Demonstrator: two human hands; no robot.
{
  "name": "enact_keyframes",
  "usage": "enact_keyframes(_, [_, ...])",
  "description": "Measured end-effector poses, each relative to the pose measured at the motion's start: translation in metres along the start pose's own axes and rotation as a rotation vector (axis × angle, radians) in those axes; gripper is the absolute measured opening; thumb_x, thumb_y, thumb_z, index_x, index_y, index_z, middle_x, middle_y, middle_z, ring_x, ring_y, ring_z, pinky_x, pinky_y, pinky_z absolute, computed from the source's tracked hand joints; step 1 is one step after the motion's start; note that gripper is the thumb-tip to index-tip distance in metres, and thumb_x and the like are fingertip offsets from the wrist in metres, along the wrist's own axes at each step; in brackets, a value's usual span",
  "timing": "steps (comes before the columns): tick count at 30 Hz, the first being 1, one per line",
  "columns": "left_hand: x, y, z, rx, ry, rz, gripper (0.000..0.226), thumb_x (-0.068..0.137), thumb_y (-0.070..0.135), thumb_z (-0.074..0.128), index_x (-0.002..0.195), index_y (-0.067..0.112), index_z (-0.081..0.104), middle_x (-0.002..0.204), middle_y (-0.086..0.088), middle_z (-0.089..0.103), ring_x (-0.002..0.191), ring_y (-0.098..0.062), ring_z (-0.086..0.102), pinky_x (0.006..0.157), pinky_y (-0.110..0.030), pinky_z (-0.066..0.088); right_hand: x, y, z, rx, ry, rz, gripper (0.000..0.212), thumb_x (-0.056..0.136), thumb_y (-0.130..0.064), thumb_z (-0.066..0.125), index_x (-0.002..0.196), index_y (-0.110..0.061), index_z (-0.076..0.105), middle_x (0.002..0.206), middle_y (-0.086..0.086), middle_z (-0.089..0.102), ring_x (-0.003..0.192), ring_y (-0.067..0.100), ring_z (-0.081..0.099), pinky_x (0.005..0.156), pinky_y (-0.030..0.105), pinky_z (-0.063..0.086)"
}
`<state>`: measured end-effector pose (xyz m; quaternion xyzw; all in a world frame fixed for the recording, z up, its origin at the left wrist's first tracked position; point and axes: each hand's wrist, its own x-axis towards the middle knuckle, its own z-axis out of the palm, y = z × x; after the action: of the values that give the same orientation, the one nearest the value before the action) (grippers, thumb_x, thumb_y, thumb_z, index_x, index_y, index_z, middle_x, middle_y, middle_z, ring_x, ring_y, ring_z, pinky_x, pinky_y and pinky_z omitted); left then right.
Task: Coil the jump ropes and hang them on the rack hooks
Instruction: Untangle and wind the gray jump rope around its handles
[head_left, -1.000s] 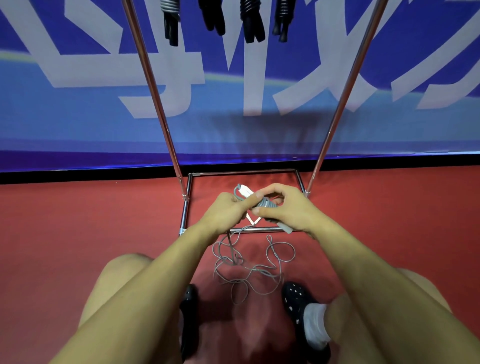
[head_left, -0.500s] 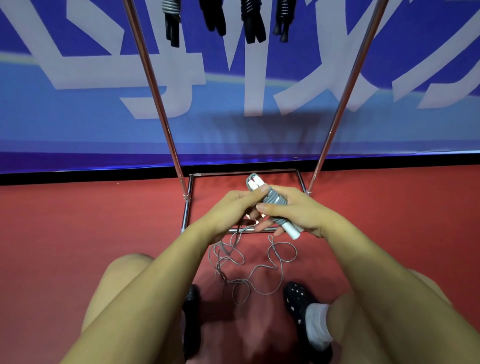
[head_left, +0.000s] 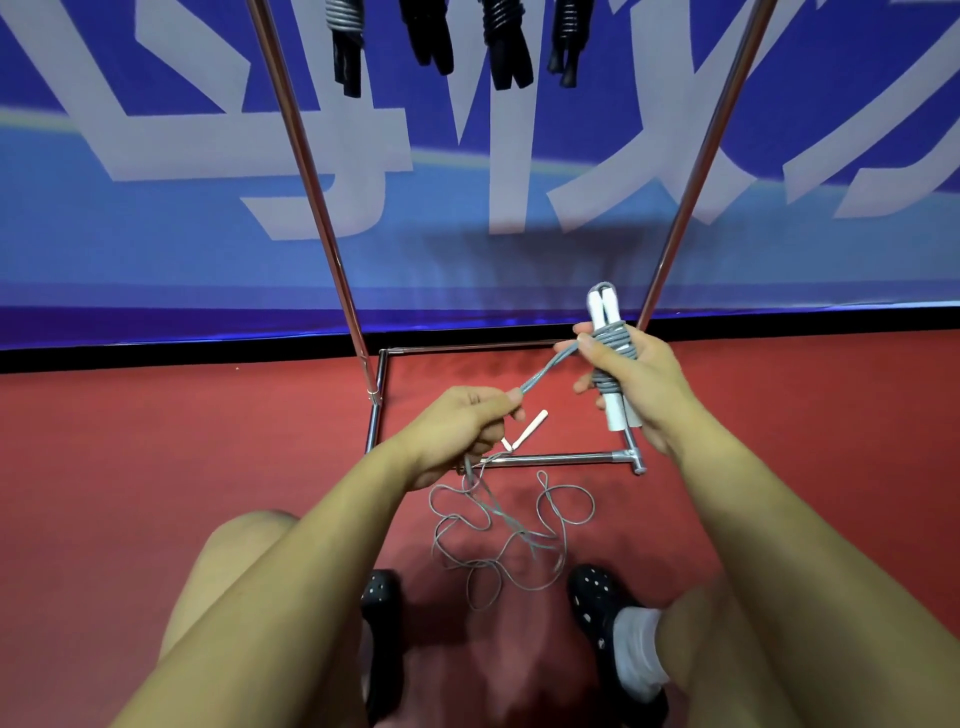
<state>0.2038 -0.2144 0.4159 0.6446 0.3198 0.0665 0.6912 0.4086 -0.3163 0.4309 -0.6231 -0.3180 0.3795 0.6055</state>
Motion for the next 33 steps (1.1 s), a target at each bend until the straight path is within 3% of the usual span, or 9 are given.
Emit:
enact_keyframes(6, [0.001,-0.008,-0.001,-0.01,-0.044,-0.037,0.037,0.106,0.039,0.051,0.075,0.018,0.051,0.052,0.006,0.026,0.06,-0.017,0.058,0.057,-0.019,0.045,0.006,0.006,-0.009,0.034,0.219,0.007,0.021,0.096,-0.026,0.071,0.112,-0.014,0.067,0.105,0.004,0.079,0.069,0.021,0.068,0.056,0.028,0.05])
enact_keyframes(11, [0.001,-0.011,-0.011,-0.087,-0.03,-0.114,0.04,0.104,0.046,0.051,0.083,0.013,0.06,0.059,0.003,0.039,0.04,-0.007,0.025,0.049,-0.023,0.041,0.008,0.011,-0.006,0.051,0.307,0.028,0.022,0.096,-0.025,0.071,0.114,-0.011,0.068,0.104,0.004,0.079,0.069,0.02,0.069,0.055,0.027,0.05])
enact_keyframes(16, [0.014,-0.024,-0.018,-0.053,0.393,-0.179,0.048,0.102,0.047,0.056,0.065,0.018,0.045,0.045,0.005,0.038,0.036,-0.014,0.044,0.069,-0.036,0.055,0.009,0.01,-0.005,0.074,0.339,0.041,0.019,0.097,-0.024,0.07,0.113,-0.014,0.069,0.107,0.004,0.078,0.067,0.017,0.07,0.055,0.025,0.051])
enact_keyframes(18, [0.018,-0.031,-0.022,-0.065,0.472,-0.19,0.049,0.1,0.047,0.059,0.064,0.018,0.045,0.045,0.003,0.038,0.039,-0.017,0.04,0.057,-0.031,0.047,0.007,0.01,-0.001,0.059,0.324,0.036,0.025,0.097,-0.024,0.07,0.118,-0.01,0.068,0.107,0.003,0.078,0.066,0.015,0.07,0.054,0.023,0.052])
enact_keyframes(21, [0.023,-0.039,-0.026,0.029,0.516,-0.216,0.052,0.1,0.049,0.057,0.067,0.01,0.056,0.05,-0.003,0.056,0.05,-0.023,0.054,0.062,-0.035,0.049,0.004,0.006,0.003,0.083,0.249,0.048,0.027,0.097,-0.026,0.069,0.119,-0.01,0.068,0.11,0.0,0.078,0.067,0.015,0.07,0.053,0.022,0.052])
enact_keyframes(24, [0.026,-0.045,-0.021,0.388,0.505,-0.257,0.054,0.105,0.05,0.044,0.101,0.001,0.067,0.091,-0.014,0.076,0.095,-0.034,0.07,0.088,-0.039,0.05,-0.001,0.0,0.007,0.112,0.091,0.091,0.031,0.098,-0.031,0.068,0.121,-0.01,0.066,0.116,-0.001,0.077,0.071,0.018,0.07,0.054,0.023,0.049])
enact_keyframes(27, [0.023,-0.037,-0.009,0.392,0.472,-0.085,0.048,0.106,0.05,0.043,0.122,0.009,0.061,0.121,-0.004,0.065,0.116,-0.026,0.06,0.098,-0.033,0.041,-0.01,-0.002,0.019,0.09,-0.044,0.112,0.031,0.099,-0.032,0.065,0.122,-0.01,0.065,0.117,-0.002,0.077,0.072,0.02,0.071,0.052,0.022,0.048])
enact_keyframes(30, [0.023,-0.029,0.005,0.116,0.3,0.164,0.035,0.094,0.047,0.068,0.116,0.02,0.066,0.112,0.005,0.071,0.11,-0.017,0.066,0.096,-0.028,0.05,-0.018,-0.003,0.032,0.095,-0.124,0.121,0.024,0.1,-0.03,0.063,0.117,-0.013,0.068,0.118,-0.003,0.076,0.071,0.018,0.072,0.051,0.021,0.048])
enact_keyframes(33, [0.025,-0.034,0.017,0.165,0.368,0.263,0.043,0.076,0.06,0.081,0.1,0.026,0.069,0.101,0.007,0.074,0.096,-0.013,0.07,0.088,-0.028,0.055,-0.019,-0.003,0.038,0.153,-0.145,0.124,0.028,0.1,-0.028,0.063,0.119,-0.008,0.066,0.119,0.0,0.076,0.068,0.018,0.071,0.048,0.023,0.047])
